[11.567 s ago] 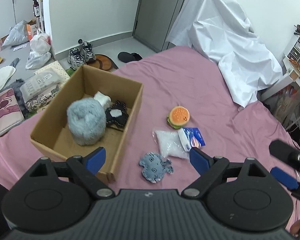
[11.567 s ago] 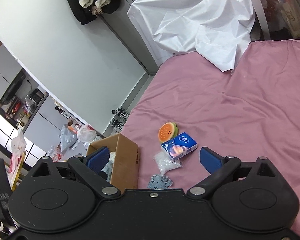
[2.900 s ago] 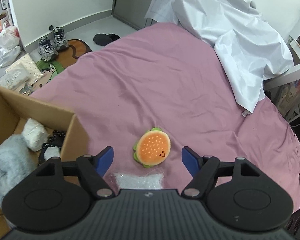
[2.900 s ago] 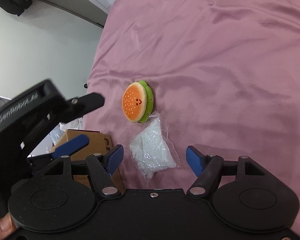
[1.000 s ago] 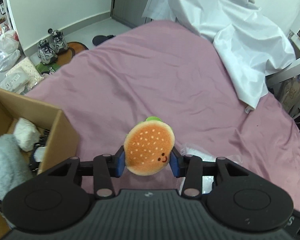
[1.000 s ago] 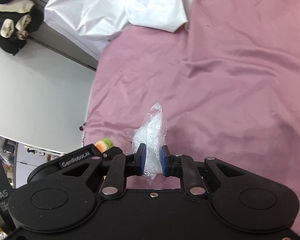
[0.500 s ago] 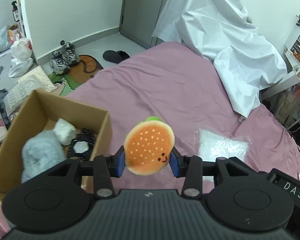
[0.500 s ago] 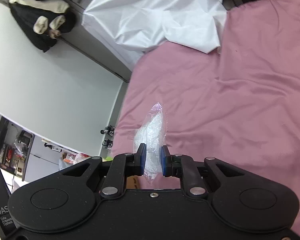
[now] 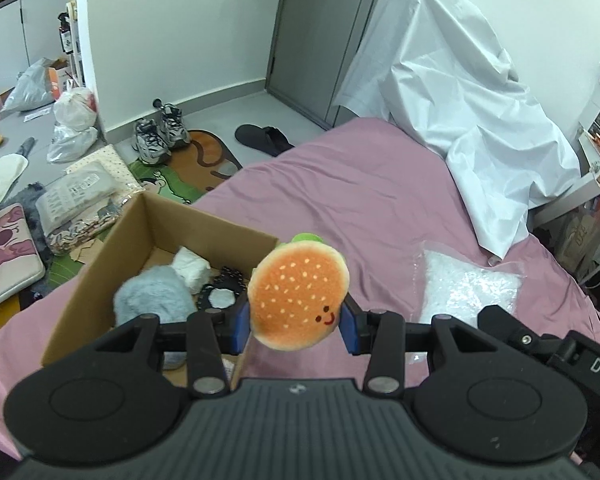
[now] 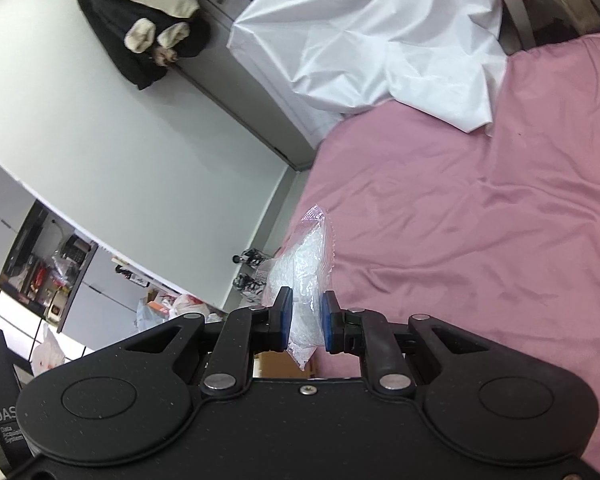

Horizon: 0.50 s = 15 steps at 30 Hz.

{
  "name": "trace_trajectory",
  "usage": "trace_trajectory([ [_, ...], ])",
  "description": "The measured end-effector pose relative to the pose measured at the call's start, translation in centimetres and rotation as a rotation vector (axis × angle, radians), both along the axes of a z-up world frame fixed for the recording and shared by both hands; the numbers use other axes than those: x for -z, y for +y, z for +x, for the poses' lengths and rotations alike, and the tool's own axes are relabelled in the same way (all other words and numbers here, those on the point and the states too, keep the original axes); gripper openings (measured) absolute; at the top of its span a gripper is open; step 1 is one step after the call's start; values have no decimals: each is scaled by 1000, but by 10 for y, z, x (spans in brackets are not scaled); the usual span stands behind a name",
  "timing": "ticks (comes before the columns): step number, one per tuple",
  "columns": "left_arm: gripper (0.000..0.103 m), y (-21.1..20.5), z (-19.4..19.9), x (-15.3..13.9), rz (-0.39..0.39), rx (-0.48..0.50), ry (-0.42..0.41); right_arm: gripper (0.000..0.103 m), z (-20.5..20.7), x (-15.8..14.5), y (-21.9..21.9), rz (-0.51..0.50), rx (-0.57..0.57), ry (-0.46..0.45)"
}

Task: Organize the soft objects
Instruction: 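Carry the burger plush and bead bag with both tools over the box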

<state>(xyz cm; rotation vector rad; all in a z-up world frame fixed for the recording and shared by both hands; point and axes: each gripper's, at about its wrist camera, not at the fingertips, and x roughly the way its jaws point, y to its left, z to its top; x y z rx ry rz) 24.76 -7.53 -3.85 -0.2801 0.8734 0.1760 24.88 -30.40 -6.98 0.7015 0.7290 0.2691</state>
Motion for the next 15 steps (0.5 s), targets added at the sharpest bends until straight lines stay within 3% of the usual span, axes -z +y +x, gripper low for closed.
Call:
trace_trajectory([
  [15,43,35,-14,-14,2,-57,-33,15,-10,-22,14,-15,-38,-73],
])
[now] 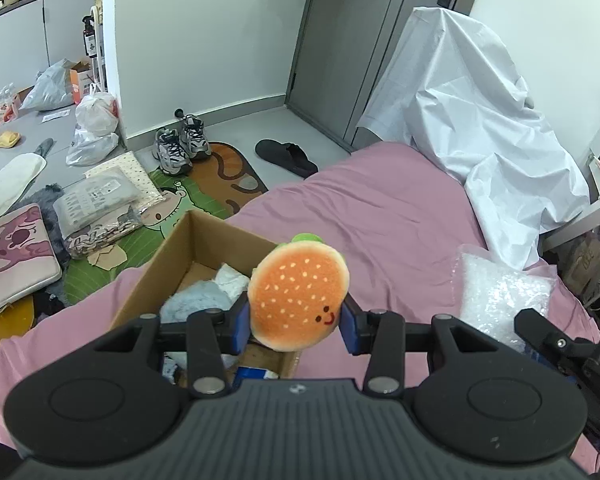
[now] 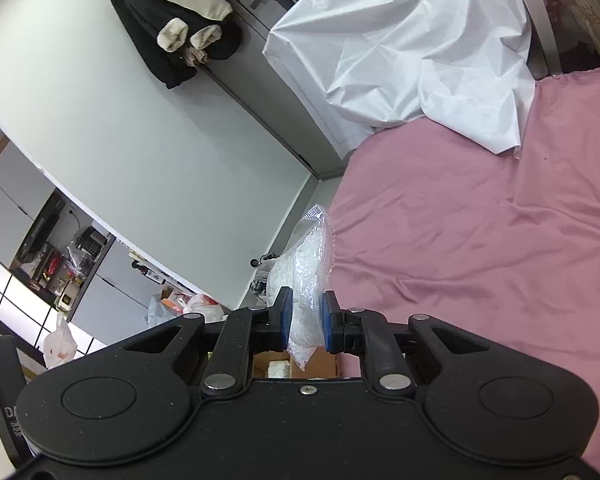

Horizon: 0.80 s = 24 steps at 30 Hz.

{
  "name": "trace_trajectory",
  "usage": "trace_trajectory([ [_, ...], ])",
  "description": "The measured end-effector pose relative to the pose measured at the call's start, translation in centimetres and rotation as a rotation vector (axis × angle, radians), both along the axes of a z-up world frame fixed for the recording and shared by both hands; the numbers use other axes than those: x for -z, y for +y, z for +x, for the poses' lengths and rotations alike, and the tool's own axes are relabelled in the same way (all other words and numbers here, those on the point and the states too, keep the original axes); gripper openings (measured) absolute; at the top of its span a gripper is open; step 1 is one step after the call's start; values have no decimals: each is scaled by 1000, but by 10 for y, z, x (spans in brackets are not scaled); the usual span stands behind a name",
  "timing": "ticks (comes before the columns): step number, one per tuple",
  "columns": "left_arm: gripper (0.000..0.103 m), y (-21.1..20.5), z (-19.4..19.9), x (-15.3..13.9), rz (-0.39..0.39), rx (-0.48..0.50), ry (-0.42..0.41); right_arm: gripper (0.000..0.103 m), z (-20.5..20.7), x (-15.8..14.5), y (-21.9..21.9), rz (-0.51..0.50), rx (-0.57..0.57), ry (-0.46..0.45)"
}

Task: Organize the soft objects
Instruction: 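Carry the burger plush and bead bag with both tools over the box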

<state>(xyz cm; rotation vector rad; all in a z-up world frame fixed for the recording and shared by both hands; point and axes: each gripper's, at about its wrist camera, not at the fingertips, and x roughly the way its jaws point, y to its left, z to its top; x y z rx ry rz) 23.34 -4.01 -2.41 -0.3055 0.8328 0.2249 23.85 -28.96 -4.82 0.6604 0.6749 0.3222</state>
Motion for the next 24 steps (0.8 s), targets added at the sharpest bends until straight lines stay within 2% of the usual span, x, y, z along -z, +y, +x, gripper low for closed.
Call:
trace_trajectory([
  [17,43,46,-1,18,-30,-46,23,15,-5,-2,31,-46,-72,-68],
  [24,43,60,-1,38,-68,-64,73,15,-3,0,39,-64,-92,-77],
])
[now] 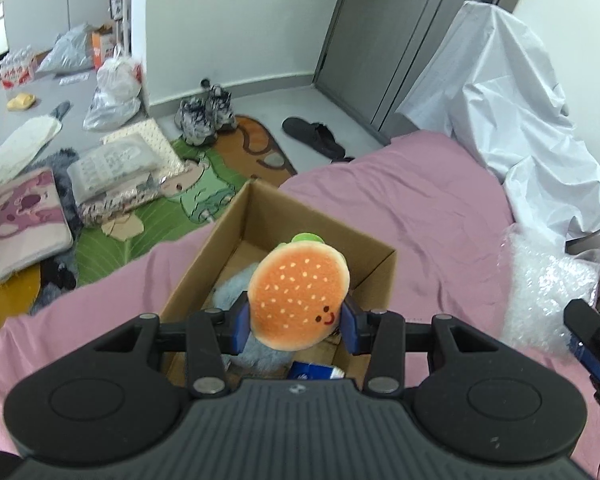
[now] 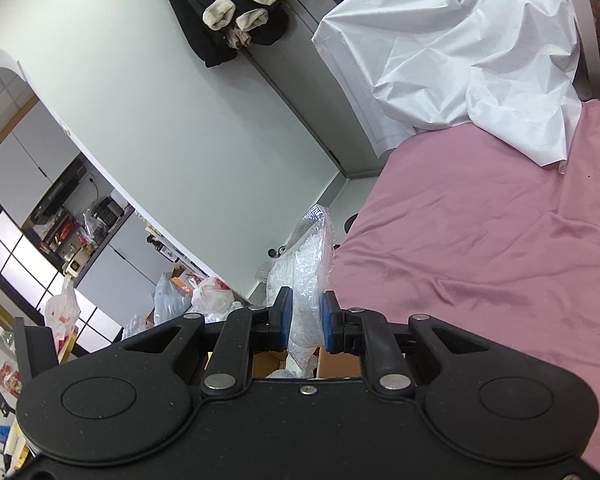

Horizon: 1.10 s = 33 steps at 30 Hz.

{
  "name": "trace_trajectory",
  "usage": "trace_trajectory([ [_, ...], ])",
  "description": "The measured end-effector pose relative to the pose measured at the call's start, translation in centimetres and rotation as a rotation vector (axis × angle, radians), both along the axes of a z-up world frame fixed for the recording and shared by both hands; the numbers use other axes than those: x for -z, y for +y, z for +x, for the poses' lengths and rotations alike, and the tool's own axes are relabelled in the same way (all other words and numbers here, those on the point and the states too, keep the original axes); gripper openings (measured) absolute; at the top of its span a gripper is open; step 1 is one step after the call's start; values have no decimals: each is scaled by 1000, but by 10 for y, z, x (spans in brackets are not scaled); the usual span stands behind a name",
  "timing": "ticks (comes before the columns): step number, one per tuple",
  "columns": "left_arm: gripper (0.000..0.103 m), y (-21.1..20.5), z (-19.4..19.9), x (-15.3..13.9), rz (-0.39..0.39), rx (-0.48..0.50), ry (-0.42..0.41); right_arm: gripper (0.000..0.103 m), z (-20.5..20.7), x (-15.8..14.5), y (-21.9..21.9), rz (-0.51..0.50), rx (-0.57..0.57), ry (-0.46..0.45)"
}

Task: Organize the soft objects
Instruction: 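Carry the burger plush and bead bag with both tools over the box, then lower both items into the box and open both tools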

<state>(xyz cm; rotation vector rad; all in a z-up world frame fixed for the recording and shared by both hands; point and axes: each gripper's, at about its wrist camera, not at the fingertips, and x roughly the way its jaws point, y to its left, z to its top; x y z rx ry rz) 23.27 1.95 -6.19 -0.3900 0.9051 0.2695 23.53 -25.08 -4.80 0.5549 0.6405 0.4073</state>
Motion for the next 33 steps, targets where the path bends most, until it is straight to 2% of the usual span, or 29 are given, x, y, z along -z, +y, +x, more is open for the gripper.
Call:
trace_trajectory([
  [6,45,8,-7,19,-40,-15,49,15,4,4,9,-28,-17,12],
  [11,51,15,-10,32,-74,6,107,15,6,5,18,-43,-39,4],
  [16,63,28,-14,32,-82,-24,101,16,7,10,27,-53,-71,0],
  [24,65,45,-15,25,-89,-46,96,16,9,16,51,-84,-123,-10],
  [27,65,52,-15,22,-92,-53,104,26,15,19,57,-67,-156,9],
  [29,66,53,-17,18,-85,-45,104,45,14,18,59,-66,-155,8],
  [30,66,53,-17,16,-75,-38,104,47,14,16,58,-73,-144,-2],
  [33,77,53,-21,8,-46,-30,94,48,13,10,52,-64,-118,0],
])
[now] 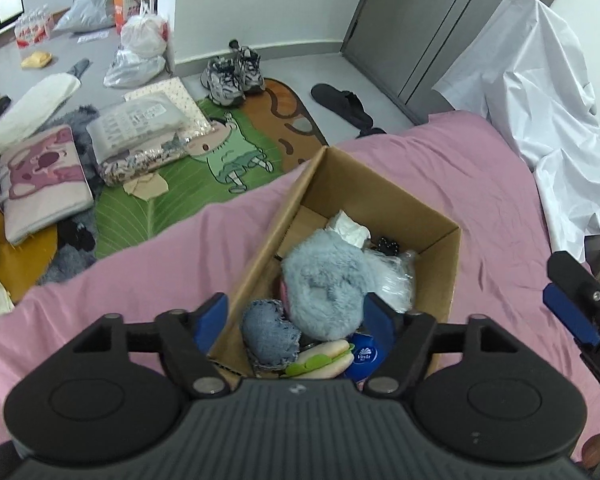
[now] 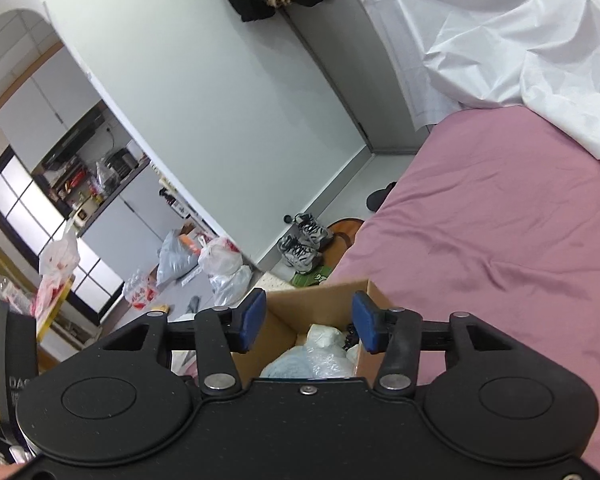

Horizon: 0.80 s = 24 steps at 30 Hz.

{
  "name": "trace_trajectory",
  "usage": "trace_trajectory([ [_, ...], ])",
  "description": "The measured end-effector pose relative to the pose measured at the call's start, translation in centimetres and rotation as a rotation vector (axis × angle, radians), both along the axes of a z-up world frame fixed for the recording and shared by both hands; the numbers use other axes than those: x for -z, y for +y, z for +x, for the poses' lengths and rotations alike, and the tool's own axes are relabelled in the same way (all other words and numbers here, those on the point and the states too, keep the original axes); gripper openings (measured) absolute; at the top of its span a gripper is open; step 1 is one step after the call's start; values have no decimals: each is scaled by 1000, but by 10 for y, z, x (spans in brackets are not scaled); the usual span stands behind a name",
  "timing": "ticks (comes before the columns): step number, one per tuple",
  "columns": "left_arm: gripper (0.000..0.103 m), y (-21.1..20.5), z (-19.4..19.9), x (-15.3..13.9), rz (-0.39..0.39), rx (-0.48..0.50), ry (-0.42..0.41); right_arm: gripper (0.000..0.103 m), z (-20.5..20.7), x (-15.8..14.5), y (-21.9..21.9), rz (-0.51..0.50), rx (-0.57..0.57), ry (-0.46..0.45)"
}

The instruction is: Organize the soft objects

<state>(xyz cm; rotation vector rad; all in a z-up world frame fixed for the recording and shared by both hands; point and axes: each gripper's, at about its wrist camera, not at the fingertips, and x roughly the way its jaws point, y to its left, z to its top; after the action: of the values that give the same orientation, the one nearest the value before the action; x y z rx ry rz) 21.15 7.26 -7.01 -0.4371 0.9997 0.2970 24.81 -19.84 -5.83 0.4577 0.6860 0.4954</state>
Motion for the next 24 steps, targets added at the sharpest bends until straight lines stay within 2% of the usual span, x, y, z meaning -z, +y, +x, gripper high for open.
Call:
trace_trajectory([
  [6,80,-11,-7,-14,43,47,-2,53,-11,4,-12,-2,27,20],
  [9,83,-21,-13,-22,89,80,-10,55,-21,6,-17,-20,25,44],
  [12,84,-32,-20,-30,136,99,-13,62,-33,-1,-25,-46,19,37],
  [16,85,-44,-30,-39,163,156,-19,78,-47,-13,-40,-63,17,31],
  [21,86,-53,-47,-47,179,197,-24,84,-71,-21,-58,-80,48,25],
  [24,86,-56,-58,-51,188,216,-31,92,-80,-29,-60,-103,47,13],
])
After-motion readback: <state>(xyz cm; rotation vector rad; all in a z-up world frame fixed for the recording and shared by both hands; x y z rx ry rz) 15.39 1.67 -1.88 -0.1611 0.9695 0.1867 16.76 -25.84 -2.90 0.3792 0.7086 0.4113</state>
